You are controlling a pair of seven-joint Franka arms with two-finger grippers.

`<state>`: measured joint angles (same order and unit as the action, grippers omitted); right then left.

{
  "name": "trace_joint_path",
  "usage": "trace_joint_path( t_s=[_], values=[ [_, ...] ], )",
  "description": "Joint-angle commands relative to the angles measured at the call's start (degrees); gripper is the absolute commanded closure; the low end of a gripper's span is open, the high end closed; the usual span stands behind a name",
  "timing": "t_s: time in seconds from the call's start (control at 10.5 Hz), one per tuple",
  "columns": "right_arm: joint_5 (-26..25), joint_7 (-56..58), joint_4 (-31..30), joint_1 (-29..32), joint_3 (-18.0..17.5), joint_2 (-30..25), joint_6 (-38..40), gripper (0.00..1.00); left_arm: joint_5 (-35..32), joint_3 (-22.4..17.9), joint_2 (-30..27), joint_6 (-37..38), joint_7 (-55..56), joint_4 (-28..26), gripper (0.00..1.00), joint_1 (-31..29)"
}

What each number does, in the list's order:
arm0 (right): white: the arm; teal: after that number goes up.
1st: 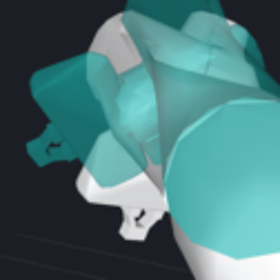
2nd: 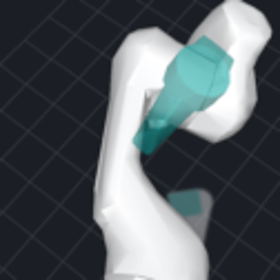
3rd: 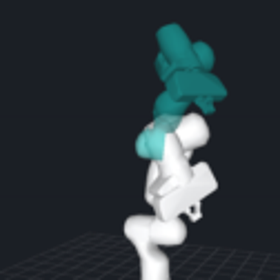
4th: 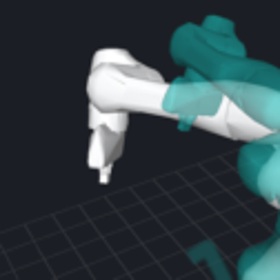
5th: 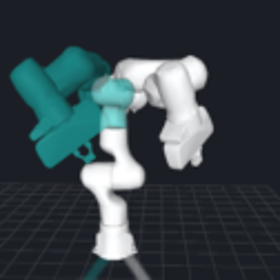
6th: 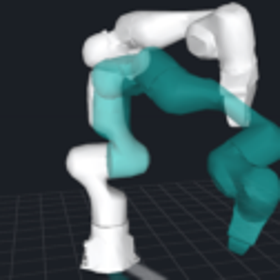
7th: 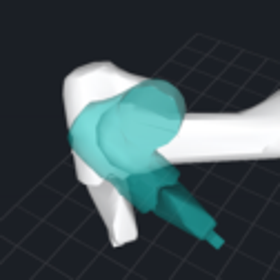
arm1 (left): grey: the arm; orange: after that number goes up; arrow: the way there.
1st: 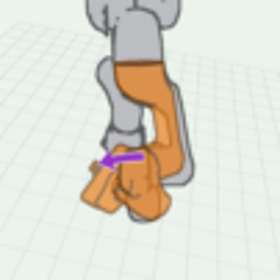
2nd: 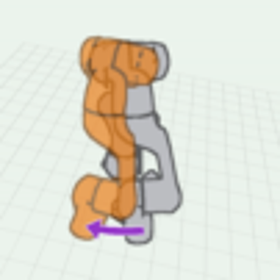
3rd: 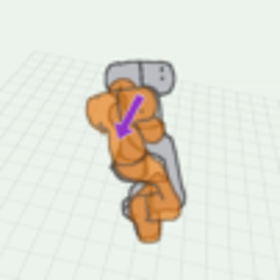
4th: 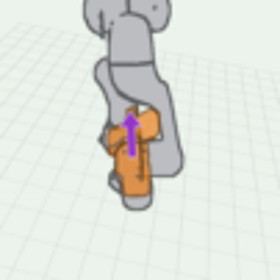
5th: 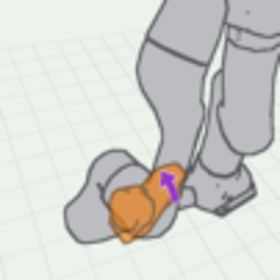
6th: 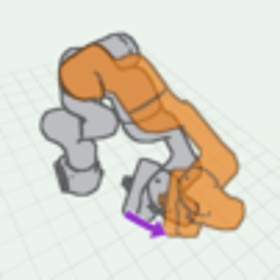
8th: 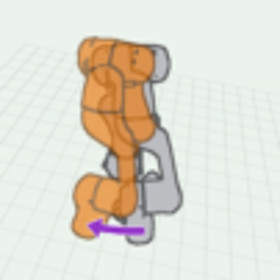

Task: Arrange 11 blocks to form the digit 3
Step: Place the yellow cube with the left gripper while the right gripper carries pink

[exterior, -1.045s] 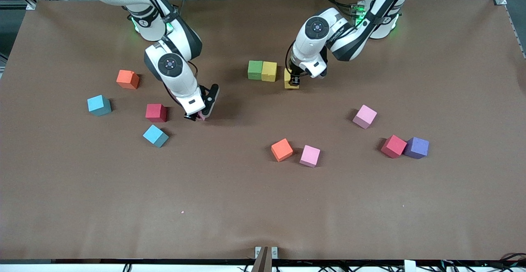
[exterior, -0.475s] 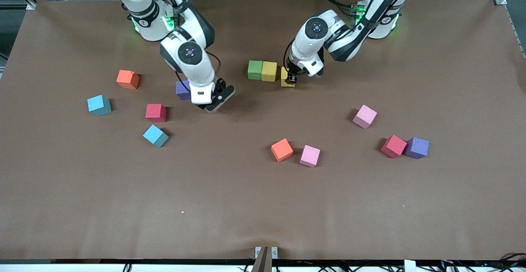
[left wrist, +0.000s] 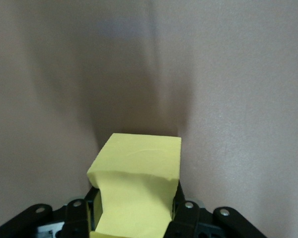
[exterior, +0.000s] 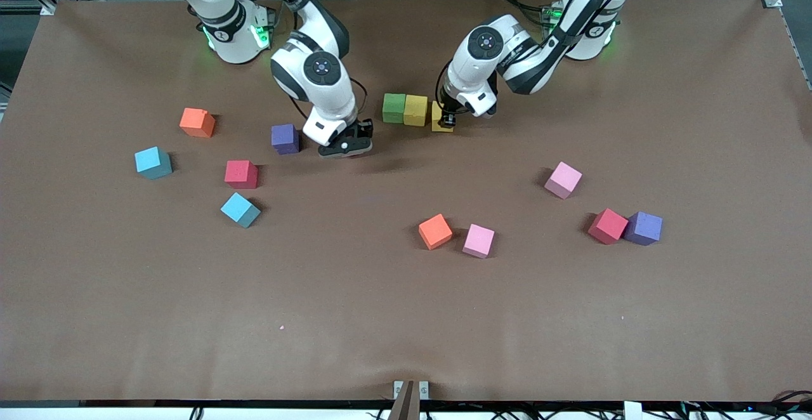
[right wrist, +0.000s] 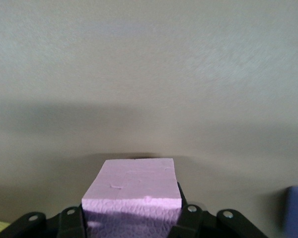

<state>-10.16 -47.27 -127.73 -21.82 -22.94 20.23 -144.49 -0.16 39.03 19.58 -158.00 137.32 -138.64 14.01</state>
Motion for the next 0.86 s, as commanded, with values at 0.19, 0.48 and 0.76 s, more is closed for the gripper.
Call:
trace_joint_path(
  t_s=[0.19, 0.48, 0.76],
  values=[
    [1.9, -11.8, 7.1, -4.6, 0.1, 5.9, 0.2, 0.82, 1.0, 0.2, 0.7, -1.2, 1.0, -0.1, 0.74, 0.6],
    [2.0, -16.0, 8.7, -6.7, 0.1, 7.9, -0.5, 0.83, 1.0, 0.2, 1.0, -1.9, 1.0, 0.0, 0.74, 1.0],
    [2.0, -19.5, 8.7, -8.8, 0.1, 8.9, -0.4, 0.83, 1.0, 0.2, 1.5, -2.7, 1.0, 0.1, 0.74, 1.0]
  ],
)
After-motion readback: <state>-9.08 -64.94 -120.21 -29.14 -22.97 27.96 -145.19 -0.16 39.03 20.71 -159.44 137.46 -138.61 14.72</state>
